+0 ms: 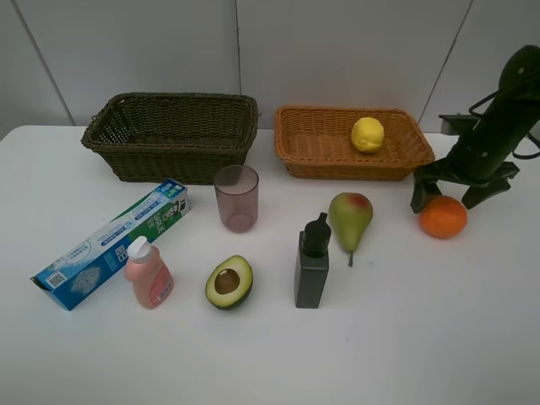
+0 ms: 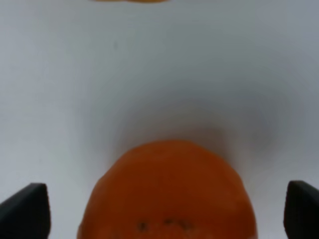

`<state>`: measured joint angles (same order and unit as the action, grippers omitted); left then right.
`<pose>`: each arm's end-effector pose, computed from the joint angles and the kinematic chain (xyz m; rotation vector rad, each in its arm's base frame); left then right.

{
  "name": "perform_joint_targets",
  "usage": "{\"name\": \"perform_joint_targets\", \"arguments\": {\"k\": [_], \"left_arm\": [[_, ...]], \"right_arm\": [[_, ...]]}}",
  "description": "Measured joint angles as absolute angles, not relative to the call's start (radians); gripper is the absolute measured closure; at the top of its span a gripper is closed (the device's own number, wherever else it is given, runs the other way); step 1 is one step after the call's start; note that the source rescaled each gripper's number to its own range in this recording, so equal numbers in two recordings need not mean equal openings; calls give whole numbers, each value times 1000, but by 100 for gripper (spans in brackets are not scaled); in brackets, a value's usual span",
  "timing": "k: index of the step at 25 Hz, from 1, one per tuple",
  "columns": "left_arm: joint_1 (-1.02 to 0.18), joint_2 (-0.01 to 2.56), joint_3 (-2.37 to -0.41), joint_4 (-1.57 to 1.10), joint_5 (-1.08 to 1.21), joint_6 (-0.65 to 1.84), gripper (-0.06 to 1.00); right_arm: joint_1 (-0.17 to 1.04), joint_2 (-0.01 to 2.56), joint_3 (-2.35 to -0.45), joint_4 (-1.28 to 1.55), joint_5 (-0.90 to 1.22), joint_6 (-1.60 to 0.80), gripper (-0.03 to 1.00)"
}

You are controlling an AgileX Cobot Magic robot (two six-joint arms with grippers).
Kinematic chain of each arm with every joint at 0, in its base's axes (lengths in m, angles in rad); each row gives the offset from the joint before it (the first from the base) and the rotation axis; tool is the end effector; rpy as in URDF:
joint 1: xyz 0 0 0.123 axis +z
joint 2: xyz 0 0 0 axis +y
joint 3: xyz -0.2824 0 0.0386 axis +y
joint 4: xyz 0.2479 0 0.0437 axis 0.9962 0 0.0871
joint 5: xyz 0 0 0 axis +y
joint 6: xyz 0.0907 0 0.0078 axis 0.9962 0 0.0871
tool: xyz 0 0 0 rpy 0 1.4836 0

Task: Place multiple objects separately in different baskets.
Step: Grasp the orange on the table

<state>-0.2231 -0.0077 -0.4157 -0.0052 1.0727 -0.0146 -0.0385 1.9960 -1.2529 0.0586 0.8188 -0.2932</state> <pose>0.0022 -0.0009 0.2525 0.2224 2.1248 -0.1461 0.3723 -0.0104 0.1383 -0.3287 3.0213 0.0429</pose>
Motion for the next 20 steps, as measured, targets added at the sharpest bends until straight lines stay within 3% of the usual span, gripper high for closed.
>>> {"name": "perform_joint_targets", "arguments": {"k": [16,18,20], "left_arm": [[-223,-8,-416,-5,1073,-15,-6],[-223,-8,-416,-5,1073,-15,-6],[-223,-8,-416,-5,1073,-15,-6]], "right_arm": [[-39,2064,-1253,63,828,-280,-2],[-39,2064,-1253,65,828,-278,1],[-39,2064,-1253,65,828,-277,13]]}}
